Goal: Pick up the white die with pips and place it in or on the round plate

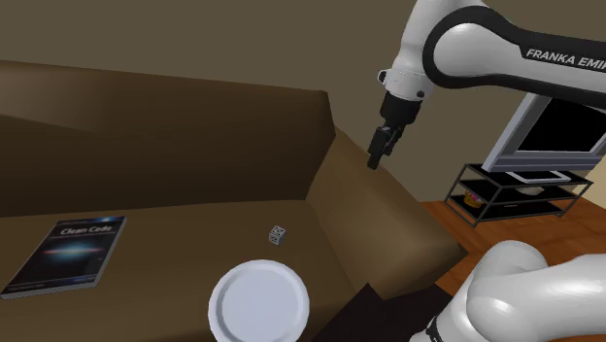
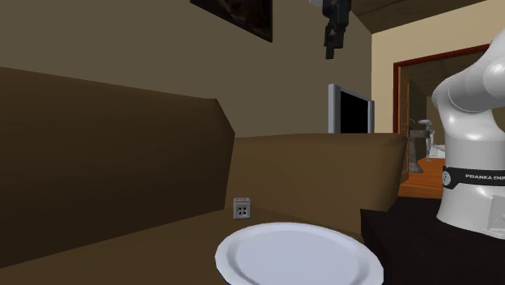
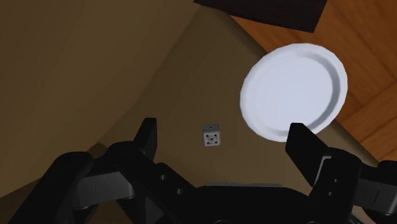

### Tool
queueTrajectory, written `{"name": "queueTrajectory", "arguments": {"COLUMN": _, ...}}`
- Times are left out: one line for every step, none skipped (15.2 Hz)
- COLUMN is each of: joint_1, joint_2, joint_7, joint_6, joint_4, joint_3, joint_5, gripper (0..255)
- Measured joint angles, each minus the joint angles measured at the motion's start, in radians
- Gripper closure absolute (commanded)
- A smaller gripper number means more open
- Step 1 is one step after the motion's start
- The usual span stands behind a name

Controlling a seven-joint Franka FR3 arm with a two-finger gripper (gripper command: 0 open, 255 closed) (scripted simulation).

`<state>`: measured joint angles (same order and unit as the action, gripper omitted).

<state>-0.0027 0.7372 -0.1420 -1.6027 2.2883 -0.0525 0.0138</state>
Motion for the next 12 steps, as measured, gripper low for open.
{"name": "queueTrajectory", "arguments": {"joint_1": 0.0, "joint_2": 0.0, "joint_7": 0.0, "joint_6": 0.0, "joint_4": 0.0, "joint_3": 0.0, "joint_5": 0.0, "gripper": 0}}
{"name": "queueTrajectory", "arguments": {"joint_1": 0.0, "joint_2": -0.007, "joint_7": 0.003, "joint_6": -0.016, "joint_4": 0.01, "joint_3": -0.002, "joint_5": -0.001, "gripper": 0}}
{"name": "queueTrajectory", "arguments": {"joint_1": 0.001, "joint_2": -0.015, "joint_7": 0.009, "joint_6": -0.039, "joint_4": 0.027, "joint_3": -0.006, "joint_5": -0.004, "gripper": 0}}
{"name": "queueTrajectory", "arguments": {"joint_1": 0.002, "joint_2": -0.039, "joint_7": 0.017, "joint_6": -0.066, "joint_4": 0.03, "joint_3": -0.012, "joint_5": -0.008, "gripper": 0}}
{"name": "queueTrajectory", "arguments": {"joint_1": 0.001, "joint_2": -0.055, "joint_7": 0.019, "joint_6": -0.101, "joint_4": 0.05, "joint_3": -0.012, "joint_5": -0.008, "gripper": 0}}
{"name": "queueTrajectory", "arguments": {"joint_1": 0.0, "joint_2": -0.068, "joint_7": 0.022, "joint_6": -0.131, "joint_4": 0.068, "joint_3": -0.013, "joint_5": -0.009, "gripper": 0}}
{"name": "queueTrajectory", "arguments": {"joint_1": 0.001, "joint_2": -0.094, "joint_7": 0.029, "joint_6": -0.163, "joint_4": 0.075, "joint_3": -0.018, "joint_5": -0.012, "gripper": 0}}
{"name": "queueTrajectory", "arguments": {"joint_1": 0.002, "joint_2": -0.121, "joint_7": 0.038, "joint_6": -0.195, "joint_4": 0.082, "joint_3": -0.025, "joint_5": -0.015, "gripper": 0}}
{"name": "queueTrajectory", "arguments": {"joint_1": 0.001, "joint_2": -0.151, "joint_7": 0.044, "joint_6": -0.229, "joint_4": 0.087, "joint_3": -0.029, "joint_5": -0.016, "gripper": 0}}
{"name": "queueTrajectory", "arguments": {"joint_1": -0.001, "joint_2": -0.166, "joint_7": 0.043, "joint_6": -0.258, "joint_4": 0.101, "joint_3": -0.026, "joint_5": -0.015, "gripper": 0}}
{"name": "queueTrajectory", "arguments": {"joint_1": -0.003, "joint_2": -0.185, "joint_7": 0.045, "joint_6": -0.288, "joint_4": 0.112, "joint_3": -0.027, "joint_5": -0.015, "gripper": 0}}
{"name": "queueTrajectory", "arguments": {"joint_1": -0.002, "joint_2": -0.22, "joint_7": 0.053, "joint_6": -0.324, "joint_4": 0.115, "joint_3": -0.033, "joint_5": -0.017, "gripper": 0}}
